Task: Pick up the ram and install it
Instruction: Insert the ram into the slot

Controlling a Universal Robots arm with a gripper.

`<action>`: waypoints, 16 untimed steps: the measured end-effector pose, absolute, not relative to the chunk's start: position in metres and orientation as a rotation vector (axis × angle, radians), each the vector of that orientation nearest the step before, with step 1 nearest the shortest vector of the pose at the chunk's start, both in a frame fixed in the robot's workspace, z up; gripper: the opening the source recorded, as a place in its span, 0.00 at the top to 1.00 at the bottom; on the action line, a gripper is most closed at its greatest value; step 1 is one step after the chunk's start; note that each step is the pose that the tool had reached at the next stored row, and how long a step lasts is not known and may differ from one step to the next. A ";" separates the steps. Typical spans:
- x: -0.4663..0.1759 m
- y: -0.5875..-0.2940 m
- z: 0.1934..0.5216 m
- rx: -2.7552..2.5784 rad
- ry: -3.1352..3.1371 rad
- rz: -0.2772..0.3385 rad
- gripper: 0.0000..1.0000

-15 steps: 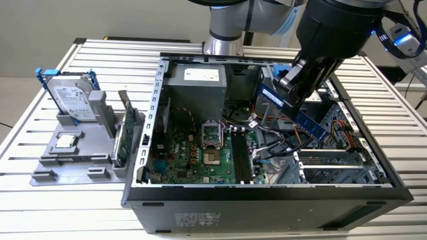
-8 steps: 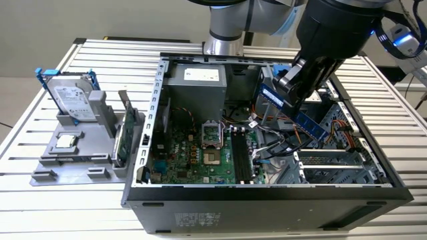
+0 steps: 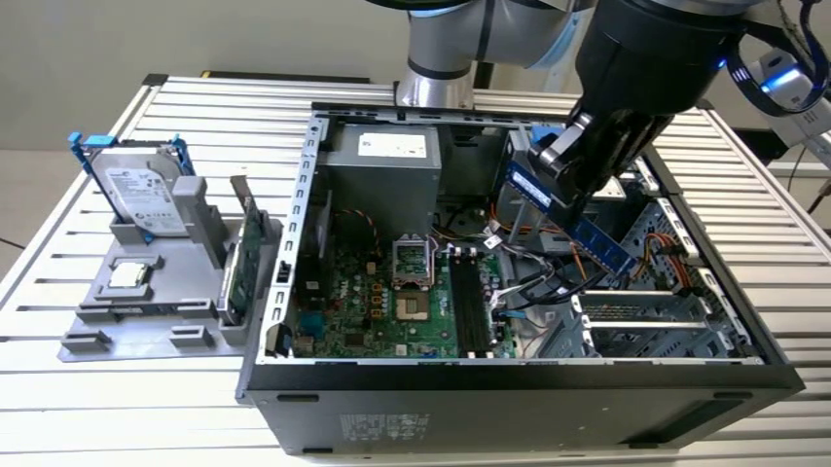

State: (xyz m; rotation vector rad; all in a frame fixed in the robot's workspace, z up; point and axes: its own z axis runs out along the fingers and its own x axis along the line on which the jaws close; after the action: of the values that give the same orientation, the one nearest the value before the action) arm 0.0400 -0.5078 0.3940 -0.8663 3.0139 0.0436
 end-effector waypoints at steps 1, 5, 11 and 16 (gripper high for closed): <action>0.040 -0.508 0.394 -0.859 3.016 0.044 1.00; 0.039 -0.508 0.394 -0.823 3.026 0.044 1.00; 0.037 -0.508 0.394 -0.769 3.039 0.043 1.00; 0.034 -0.508 0.394 -0.730 3.048 0.043 1.00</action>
State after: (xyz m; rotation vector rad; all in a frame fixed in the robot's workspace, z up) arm 0.0344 -0.5079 0.3940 -0.7301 3.0485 0.0432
